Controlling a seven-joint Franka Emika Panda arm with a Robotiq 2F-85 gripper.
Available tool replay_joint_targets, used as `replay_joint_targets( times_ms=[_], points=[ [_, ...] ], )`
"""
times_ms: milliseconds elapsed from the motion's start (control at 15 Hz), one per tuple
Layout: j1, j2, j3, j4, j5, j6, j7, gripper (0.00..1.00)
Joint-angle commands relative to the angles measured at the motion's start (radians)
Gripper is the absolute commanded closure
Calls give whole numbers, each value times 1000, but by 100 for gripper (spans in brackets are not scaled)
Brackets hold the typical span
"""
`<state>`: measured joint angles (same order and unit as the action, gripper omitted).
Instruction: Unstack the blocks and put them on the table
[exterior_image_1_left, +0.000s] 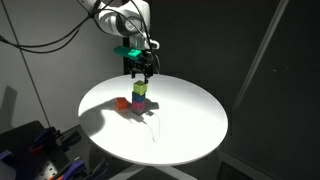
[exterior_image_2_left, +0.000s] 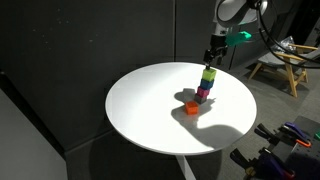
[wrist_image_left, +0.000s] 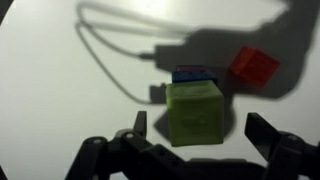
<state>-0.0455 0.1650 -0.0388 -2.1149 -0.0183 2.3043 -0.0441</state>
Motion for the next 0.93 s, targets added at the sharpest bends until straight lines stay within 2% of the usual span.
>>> replay_joint_targets(
  times_ms=[0, 467, 533, 600, 667, 867],
  points=[
    [1, 54, 4, 46, 4, 20, -9, 0],
    [-2, 114, 1, 90, 0, 22, -1, 0],
    [-2, 120, 1, 95, 0, 18, 0, 25],
    [-2, 125, 0, 98, 0, 17, 1, 27],
    [-1, 129, 0, 101, -1, 16, 3, 34],
    [4, 138, -3, 110, -12, 8, 19, 59]
  ],
)
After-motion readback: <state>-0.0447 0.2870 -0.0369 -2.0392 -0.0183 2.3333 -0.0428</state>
